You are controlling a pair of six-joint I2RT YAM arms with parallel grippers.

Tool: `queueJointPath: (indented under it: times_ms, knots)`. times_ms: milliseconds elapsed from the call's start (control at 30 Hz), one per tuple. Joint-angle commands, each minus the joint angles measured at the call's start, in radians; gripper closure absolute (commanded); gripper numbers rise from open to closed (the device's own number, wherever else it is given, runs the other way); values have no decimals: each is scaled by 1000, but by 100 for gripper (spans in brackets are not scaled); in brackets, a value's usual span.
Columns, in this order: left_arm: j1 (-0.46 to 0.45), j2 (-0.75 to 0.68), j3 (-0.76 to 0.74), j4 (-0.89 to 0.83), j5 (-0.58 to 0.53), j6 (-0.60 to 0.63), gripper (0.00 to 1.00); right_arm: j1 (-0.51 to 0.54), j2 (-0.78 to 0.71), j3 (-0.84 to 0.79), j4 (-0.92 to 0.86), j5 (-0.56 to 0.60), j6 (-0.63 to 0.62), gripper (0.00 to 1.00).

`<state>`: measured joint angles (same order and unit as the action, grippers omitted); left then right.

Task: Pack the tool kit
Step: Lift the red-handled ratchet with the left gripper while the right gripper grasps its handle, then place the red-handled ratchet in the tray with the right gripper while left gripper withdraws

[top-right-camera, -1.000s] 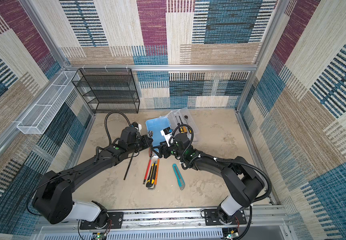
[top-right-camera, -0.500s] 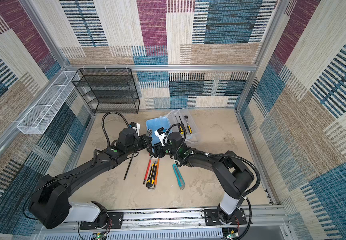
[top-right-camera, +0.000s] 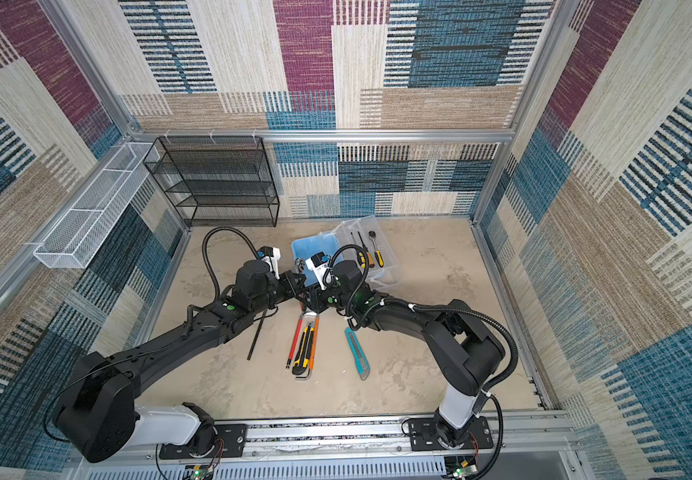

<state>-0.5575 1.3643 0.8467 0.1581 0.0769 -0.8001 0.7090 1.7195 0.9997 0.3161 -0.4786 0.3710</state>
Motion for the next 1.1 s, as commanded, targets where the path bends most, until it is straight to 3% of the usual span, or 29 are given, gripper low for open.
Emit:
queueJointPath:
  times_ms: [0,133,233,500,667,800,1067]
  knots:
    - [-2,-11,-18,91,-14,-25,100,2,9,32,-26,-2,-32,82]
    - [-3,-23,-37,95,-24,-24,100,1,6,32,-40,14,-31,88]
    - [-3,-38,-47,95,-35,-19,90,1,2,37,-57,28,-35,92]
    - [-3,-79,-74,89,-70,9,41,-10,-42,50,-119,82,-70,96]
    - [-4,-110,-77,31,-100,43,24,-51,-89,51,-180,109,-97,96]
    - [-2,-134,-90,-5,-125,61,22,-115,-144,52,-255,146,-146,96]
    - [-2,-142,-108,-60,-137,70,22,-343,-204,120,-468,268,-337,95]
